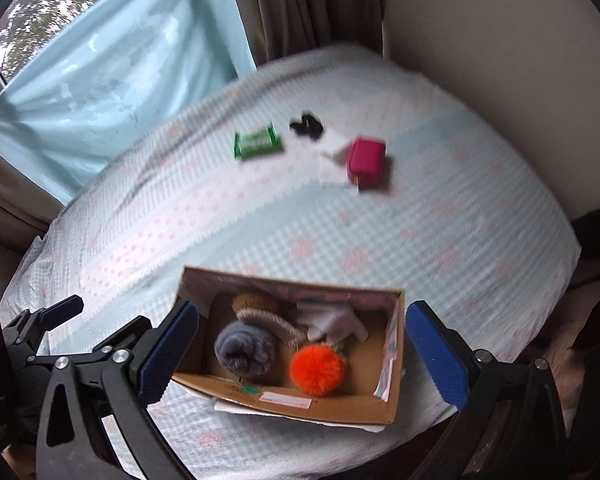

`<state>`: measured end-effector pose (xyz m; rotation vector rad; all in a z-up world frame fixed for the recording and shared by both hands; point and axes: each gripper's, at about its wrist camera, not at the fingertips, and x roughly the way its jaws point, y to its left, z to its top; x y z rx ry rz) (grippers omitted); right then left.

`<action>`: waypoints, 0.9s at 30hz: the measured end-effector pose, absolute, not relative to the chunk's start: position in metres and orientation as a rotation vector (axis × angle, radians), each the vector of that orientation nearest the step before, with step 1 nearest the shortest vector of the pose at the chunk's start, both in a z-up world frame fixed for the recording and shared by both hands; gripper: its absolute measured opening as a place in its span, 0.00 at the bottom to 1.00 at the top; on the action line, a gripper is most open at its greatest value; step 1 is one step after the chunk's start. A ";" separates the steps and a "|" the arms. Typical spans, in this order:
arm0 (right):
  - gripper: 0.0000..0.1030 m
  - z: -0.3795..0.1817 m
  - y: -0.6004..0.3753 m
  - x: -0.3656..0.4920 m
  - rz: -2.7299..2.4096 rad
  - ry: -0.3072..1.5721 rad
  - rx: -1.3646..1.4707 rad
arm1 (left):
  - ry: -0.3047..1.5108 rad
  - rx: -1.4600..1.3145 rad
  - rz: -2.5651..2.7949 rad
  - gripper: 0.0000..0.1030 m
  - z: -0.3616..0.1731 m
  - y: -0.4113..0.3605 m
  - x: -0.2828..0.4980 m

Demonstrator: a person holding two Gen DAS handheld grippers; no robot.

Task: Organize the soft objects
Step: 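Lift both tools out of the box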

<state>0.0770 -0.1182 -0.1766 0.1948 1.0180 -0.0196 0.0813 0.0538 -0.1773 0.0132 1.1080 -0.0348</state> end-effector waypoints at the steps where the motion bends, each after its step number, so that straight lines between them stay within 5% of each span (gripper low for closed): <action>1: 1.00 -0.169 -0.118 0.075 -0.023 1.000 0.188 | 1.089 0.008 -0.034 1.00 -0.170 0.054 0.079; 12: 1.00 -0.114 -0.112 0.060 -0.058 0.855 0.124 | 0.930 0.005 -0.034 1.00 -0.105 0.066 0.078; 27: 1.00 -0.118 -0.135 0.139 -0.117 0.872 0.116 | 0.938 0.059 -0.135 1.00 -0.115 0.066 0.197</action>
